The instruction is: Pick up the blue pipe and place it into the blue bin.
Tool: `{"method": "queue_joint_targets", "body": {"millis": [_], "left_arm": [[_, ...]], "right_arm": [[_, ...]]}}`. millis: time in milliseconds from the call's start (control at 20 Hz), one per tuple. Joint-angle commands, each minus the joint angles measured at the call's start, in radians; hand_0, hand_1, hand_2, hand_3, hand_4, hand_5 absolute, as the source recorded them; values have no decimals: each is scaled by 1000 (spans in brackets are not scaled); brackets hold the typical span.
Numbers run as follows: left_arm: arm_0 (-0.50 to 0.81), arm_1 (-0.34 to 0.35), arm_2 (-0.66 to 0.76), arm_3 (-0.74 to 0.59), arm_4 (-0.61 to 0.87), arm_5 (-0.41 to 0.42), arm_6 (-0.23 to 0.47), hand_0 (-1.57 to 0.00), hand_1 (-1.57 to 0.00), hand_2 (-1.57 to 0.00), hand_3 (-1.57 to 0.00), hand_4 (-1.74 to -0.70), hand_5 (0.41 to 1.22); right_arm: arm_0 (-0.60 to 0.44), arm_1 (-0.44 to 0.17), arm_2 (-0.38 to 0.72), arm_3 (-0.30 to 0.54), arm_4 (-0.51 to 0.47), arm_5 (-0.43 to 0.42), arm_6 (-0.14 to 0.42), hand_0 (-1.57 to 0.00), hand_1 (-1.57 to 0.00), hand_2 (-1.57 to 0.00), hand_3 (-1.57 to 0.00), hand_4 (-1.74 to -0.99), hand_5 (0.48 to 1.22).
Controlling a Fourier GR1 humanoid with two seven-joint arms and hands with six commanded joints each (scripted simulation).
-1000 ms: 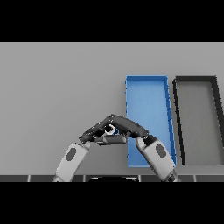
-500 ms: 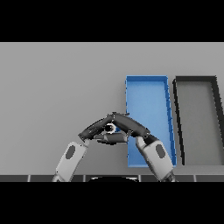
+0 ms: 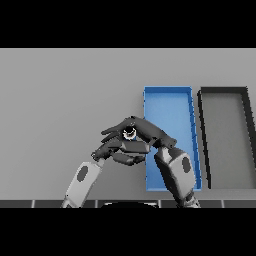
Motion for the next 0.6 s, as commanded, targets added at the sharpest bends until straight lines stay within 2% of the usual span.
{"method": "queue_joint_targets", "body": {"millis": [0,100,200,300,400,550], "left_arm": [[8,0,-7,-9,1,-2,-13,-6,-5,-5,-4,-971,485],[30,9,-18,-12,-14,-1,-17,-3,-3,-3,-2,-961,475],[31,13,-14,-16,-16,3,-20,-2,-2,-2,-1,-954,474],[39,18,-19,-41,-13,-2,-31,-1,-1,-1,0,-949,471],[42,20,-20,-51,-9,-3,-34,0,0,0,0,-946,466],[60,32,-16,-70,-1,-7,-17,0,0,0,1,-950,470]], "right_arm": [[-55,-14,-31,-4,-43,-27,35,-1571,-1571,-1571,-1571,-1494,1221],[-129,-105,-43,5,-146,-125,38,-1571,-1571,-1571,-1571,-1496,1221],[-247,-146,-111,35,-209,-192,28,-1571,-1571,-1571,-1571,-1497,1221],[-332,-184,-195,67,-212,-248,24,-1571,-1571,-1571,-1571,-1497,1221],[-363,-240,-256,102,-182,-246,11,-1571,-1571,-1571,-1571,-1498,1221],[-369,-284,-313,164,-117,-244,7,-1571,-1571,-1571,-1571,-1498,1221]]}}
